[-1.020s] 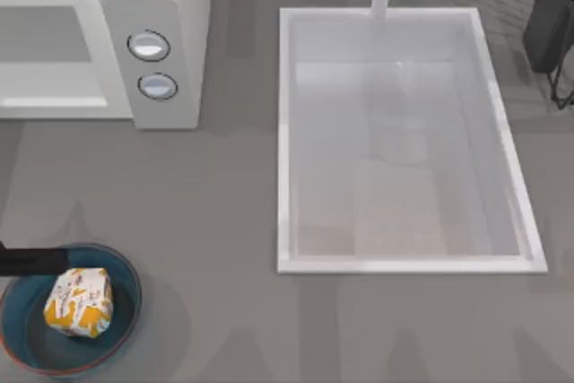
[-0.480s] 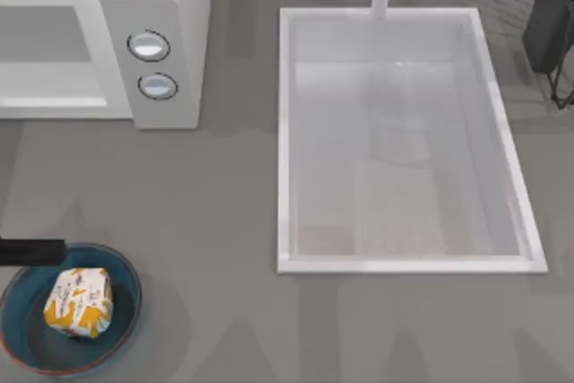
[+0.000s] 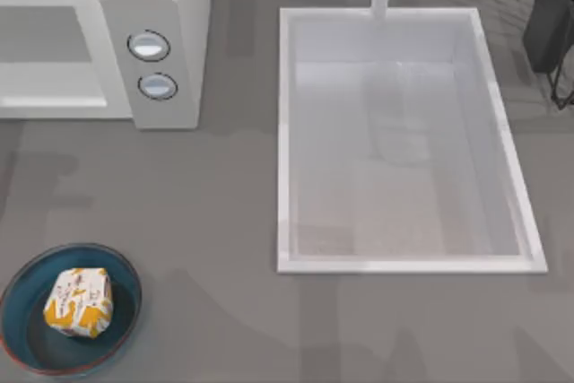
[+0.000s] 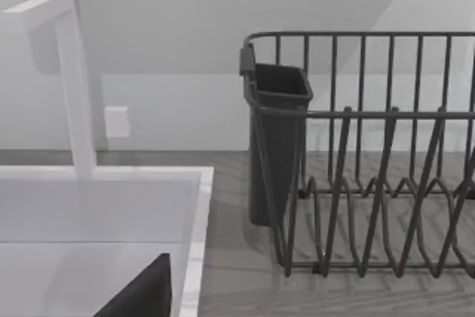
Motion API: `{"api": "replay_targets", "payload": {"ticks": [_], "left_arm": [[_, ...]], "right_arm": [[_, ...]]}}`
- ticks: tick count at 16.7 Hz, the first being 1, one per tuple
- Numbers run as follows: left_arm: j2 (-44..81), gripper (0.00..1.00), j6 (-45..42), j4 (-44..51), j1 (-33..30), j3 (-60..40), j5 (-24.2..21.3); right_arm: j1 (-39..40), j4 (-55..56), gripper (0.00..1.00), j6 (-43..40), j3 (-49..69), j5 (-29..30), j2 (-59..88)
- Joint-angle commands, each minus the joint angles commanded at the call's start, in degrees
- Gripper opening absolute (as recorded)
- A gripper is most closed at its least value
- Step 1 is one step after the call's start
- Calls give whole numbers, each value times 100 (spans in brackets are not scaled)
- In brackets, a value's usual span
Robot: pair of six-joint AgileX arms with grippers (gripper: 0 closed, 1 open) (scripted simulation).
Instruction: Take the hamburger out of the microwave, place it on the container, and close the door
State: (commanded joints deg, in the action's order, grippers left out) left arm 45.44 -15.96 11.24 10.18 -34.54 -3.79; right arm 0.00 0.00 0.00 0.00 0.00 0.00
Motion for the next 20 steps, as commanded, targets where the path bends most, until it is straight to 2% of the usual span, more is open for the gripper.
{"api": "replay_targets", "payload": {"ticks": [6,11,15,20], "left_arm": [[2809,0,-1644,1633,2641,-2610,-1877],[4588,0,-2919,2659,4283,-3962,-2954],[5238,0,-3556,3112,4885,-4221,-3404],[5287,0,-3623,3158,4935,-4229,-3443]], "right_arm": [[0,0,100,0,0,0,0],[0,0,100,0,0,0,0],[0,0,100,0,0,0,0],[0,0,100,0,0,0,0]]}}
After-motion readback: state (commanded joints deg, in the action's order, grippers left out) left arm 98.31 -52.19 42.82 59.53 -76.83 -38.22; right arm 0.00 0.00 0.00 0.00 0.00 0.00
